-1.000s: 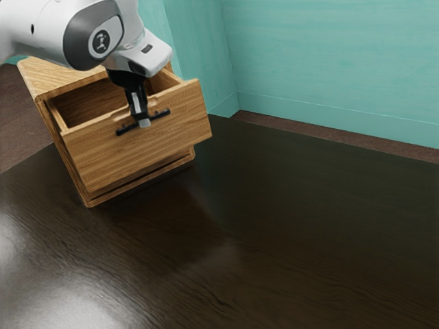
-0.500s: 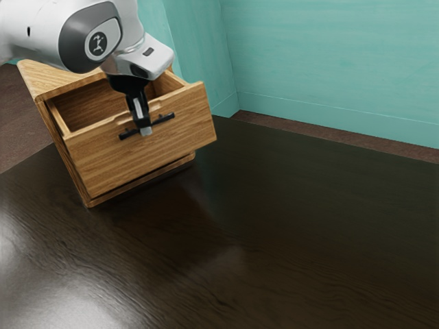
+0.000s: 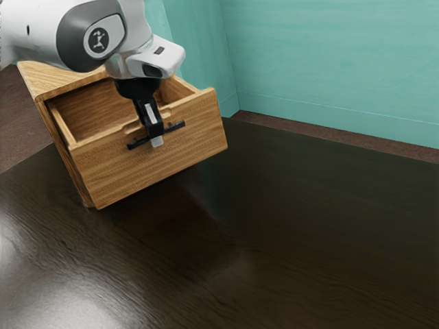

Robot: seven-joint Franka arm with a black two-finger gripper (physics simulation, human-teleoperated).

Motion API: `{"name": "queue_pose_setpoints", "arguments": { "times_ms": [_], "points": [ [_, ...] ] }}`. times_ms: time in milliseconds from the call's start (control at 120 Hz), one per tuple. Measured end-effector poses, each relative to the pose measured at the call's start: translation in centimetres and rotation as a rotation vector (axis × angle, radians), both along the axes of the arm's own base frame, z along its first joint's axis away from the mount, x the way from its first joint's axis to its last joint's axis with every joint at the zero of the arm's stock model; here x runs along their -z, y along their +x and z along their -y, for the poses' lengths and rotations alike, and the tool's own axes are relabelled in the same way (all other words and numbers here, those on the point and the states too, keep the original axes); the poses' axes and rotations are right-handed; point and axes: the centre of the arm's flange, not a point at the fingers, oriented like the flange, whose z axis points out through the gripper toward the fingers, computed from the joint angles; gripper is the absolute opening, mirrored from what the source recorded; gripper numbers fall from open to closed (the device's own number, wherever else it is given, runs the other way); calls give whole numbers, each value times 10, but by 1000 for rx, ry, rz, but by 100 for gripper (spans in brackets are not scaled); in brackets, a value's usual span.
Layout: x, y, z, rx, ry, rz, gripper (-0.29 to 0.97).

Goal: Pull the drawer handle with one arm to open the drawer

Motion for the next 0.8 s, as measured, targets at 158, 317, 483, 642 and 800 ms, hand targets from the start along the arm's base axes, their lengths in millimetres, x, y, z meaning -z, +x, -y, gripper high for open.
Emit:
{"name": "queue_pose_setpoints", "arguments": {
  "times_ms": [158,317,483,642,800],
  "points": [
    [0,-1,2,-31,-5,0,1],
    [1,-1,4,-54,-7,1,6],
    [-6,-3,5,-70,-13,14,8],
    [-15,-9,7,-79,-16,30,15],
    [-36,-20,2,-94,2,67,20]
  ]
}}
